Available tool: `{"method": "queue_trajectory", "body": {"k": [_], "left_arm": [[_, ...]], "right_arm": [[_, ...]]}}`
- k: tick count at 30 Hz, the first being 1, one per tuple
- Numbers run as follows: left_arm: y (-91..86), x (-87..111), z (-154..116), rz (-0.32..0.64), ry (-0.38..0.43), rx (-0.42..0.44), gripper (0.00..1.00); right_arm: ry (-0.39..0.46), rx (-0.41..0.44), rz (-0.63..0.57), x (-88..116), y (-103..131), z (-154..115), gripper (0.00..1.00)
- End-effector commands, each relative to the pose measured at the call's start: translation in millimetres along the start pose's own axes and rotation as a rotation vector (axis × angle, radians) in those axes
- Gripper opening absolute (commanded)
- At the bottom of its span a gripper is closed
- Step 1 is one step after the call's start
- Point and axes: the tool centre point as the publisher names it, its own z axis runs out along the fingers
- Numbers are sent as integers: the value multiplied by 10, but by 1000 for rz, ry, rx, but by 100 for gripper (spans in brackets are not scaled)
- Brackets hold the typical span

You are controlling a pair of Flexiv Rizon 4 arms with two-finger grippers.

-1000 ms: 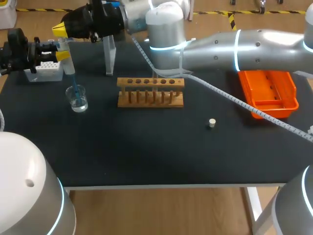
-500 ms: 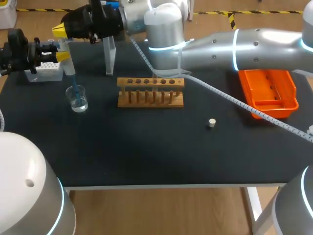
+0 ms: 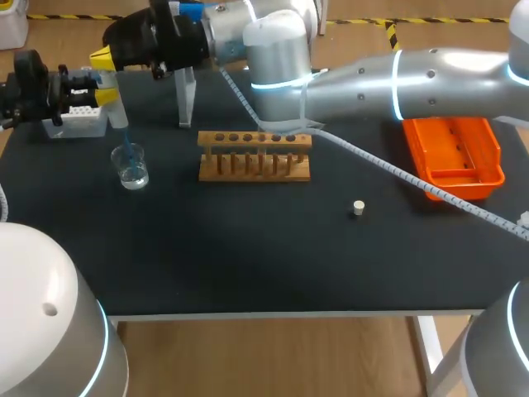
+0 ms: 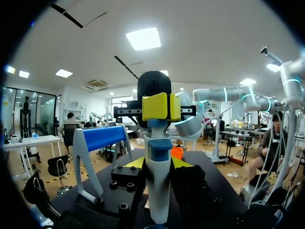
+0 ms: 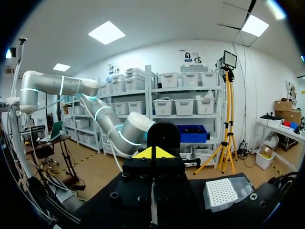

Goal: Invert the test tube, pick up the pipette, mount the tip to pipette, aspirate from beaker and dispense into the tube, eject the tip, return the pipette, and cap with the stopper.

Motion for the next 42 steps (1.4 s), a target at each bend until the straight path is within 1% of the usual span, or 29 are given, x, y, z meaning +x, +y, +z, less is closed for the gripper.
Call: {"method": "queue_trajectory", "body": {"k": [1, 7, 11, 14, 23, 24, 25, 26, 27, 30, 33, 36, 38, 42], "left_arm": [[-31, -26, -16, 1, 7, 3, 0], [-31, -26, -16, 1, 7, 3, 0], [-31, -26, -16, 1, 7, 3, 0], [-31, -26, -16, 1, 7, 3, 0], [-31, -26, -16, 1, 7, 3, 0], [-31, -26, -16, 1, 7, 3, 0], [-31, -26, -16, 1, 7, 3, 0], [-31, -26, -16, 1, 7, 3, 0], [-31, -26, -16, 1, 7, 3, 0], [-31, -26, -16, 1, 7, 3, 0], [-31, -26, -16, 1, 7, 3, 0], [-31, -26, -16, 1, 7, 3, 0], [-31, -26, -16, 1, 7, 3, 0], [-31, -26, -16, 1, 7, 3, 0]], "right_arm": [[8, -2, 5, -42, -110, 5, 0], [7, 3, 18, -43, -198, 3, 0], [7, 6, 20, -40, -190, 1, 0], [11, 0, 2, -28, -85, -7, 0], [18, -29, -90, 73, 418, -153, 0], [18, -30, -97, 102, 466, -184, 15], [17, -30, -104, 124, 507, -219, 39], [10, -27, -113, 151, 541, -259, 67], [7, -27, -117, 176, 575, -308, 100], [-3, -17, -142, 270, 659, -492, 100], [-22, -3, -161, 357, 727, -746, 100], [-44, 27, -178, 475, 757, -1068, 100], [-64, 48, -184, 507, 760, -1304, 100], [-104, 93, -183, 656, 693, -1797, 100]]}}
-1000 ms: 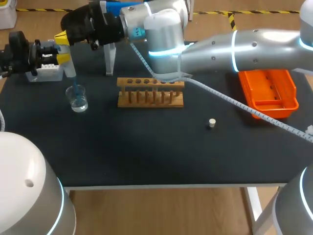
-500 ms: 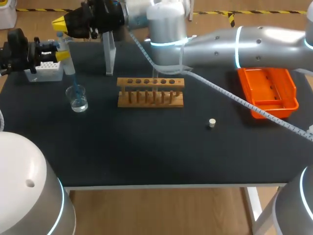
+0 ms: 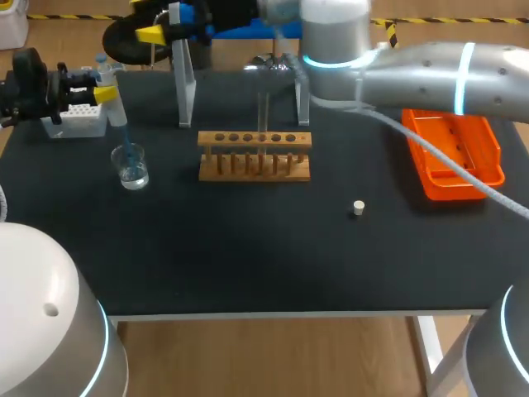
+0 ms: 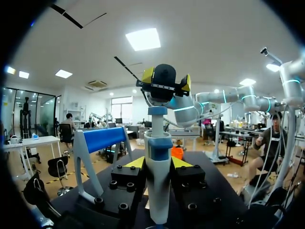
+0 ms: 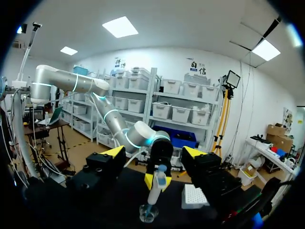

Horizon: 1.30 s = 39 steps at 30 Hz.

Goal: Invert the test tube, pick up the pipette, mount the tip to pipette, aspirate from beaker and dispense into the tube, eject the tip, return the pipette, and cap with the stopper.

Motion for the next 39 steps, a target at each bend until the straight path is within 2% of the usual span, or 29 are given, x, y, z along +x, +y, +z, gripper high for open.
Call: {"method": "queue_trajectory", "body": {"k": [1, 7, 12, 21, 27, 39], "left_arm": [[-1, -16, -11, -1, 5, 1, 0], [-1, -16, -11, -1, 5, 1, 0], [-1, -16, -11, -1, 5, 1, 0], [-1, -16, -11, -1, 5, 1, 0], [-1, -16, -11, -1, 5, 1, 0], [-1, -16, -11, -1, 5, 1, 0]], "right_arm": [[-57, 70, 8, 371, -7, -900, 100], [-120, 114, 38, 542, -226, -1519, 100], [-181, 132, 71, 625, -453, -1927, 100], [-239, 144, 104, 709, -917, -2393, 100], [-250, 152, 126, 718, -1302, -2510, 100], [-217, 230, 137, 634, -1894, -2325, 100]]}}
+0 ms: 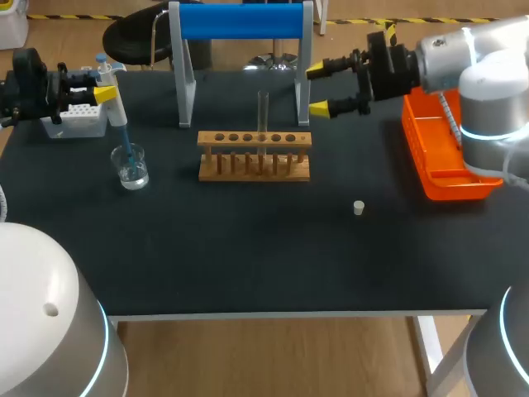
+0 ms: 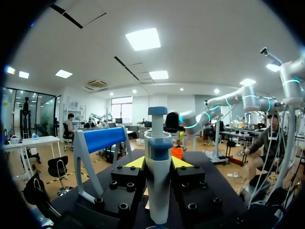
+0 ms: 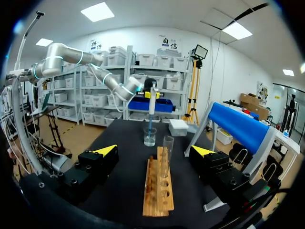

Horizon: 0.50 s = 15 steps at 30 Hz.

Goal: Invert the test tube, pick up the pipette, mount the tip to pipette, aspirate from beaker and dispense into the tube, eject the tip, return the pipette, and cap with the stopper.

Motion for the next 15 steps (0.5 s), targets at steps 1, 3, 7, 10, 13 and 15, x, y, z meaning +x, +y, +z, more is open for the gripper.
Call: {"method": "queue_trajectory", "body": {"k": [1, 3, 7, 10, 13, 15], "left_arm": [[-1, -16, -11, -1, 5, 1, 0], [-1, -16, -11, -1, 5, 1, 0], [-1, -16, -11, -1, 5, 1, 0], [-1, -16, -11, -1, 5, 1, 0], [-1, -16, -11, -1, 5, 1, 0], [-1, -16, -11, -1, 5, 1, 0]], "right_arm": [[14, 15, 12, -119, -138, 198, 100], [19, 29, 11, -125, -202, 268, 100], [32, 49, 17, -139, -294, 399, 100], [38, 72, 15, -159, -353, 487, 100], [17, 80, 22, -202, -393, 550, 100], [15, 79, 23, -226, -415, 587, 100]]}}
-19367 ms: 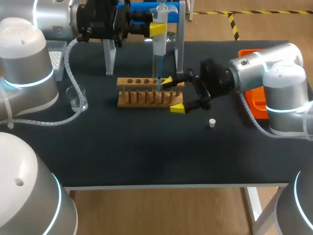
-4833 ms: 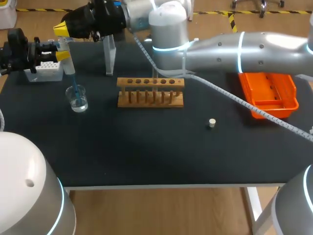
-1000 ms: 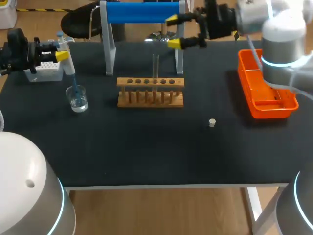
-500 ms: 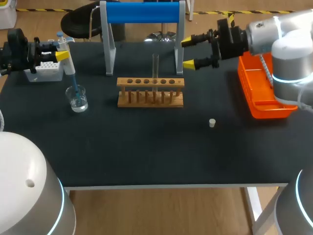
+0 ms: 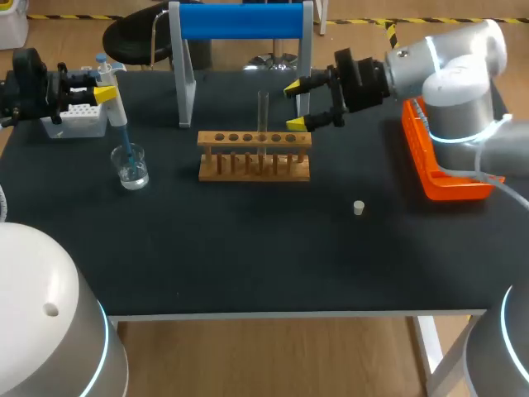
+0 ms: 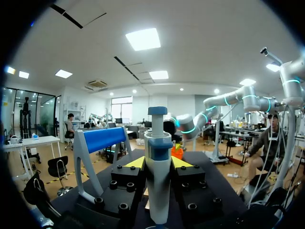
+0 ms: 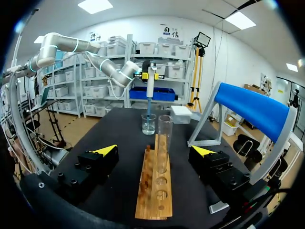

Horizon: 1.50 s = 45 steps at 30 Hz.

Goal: Invert the test tube, pick up the pipette, mount the tip to pipette, aspirate from beaker and dispense into the tube, eject the tip, return the pipette, and cap with the stopper.

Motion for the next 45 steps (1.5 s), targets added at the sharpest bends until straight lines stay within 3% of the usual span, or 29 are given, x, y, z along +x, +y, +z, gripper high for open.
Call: {"method": "queue_trajectory", "body": {"k": [1, 19, 25, 45], "left_arm": [[-1, -16, -11, -1, 5, 1, 0], [-1, -16, -11, -1, 5, 1, 0], [-1, -16, -11, -1, 5, 1, 0], [-1, -16, -11, -1, 5, 1, 0]], "right_arm": [[-7, 4, 1, -67, -38, 137, 100], [-1, 67, -11, -107, 23, 527, 100], [-19, 141, -23, -116, 35, 651, 100], [-40, 222, -55, -135, -86, 752, 100]]}}
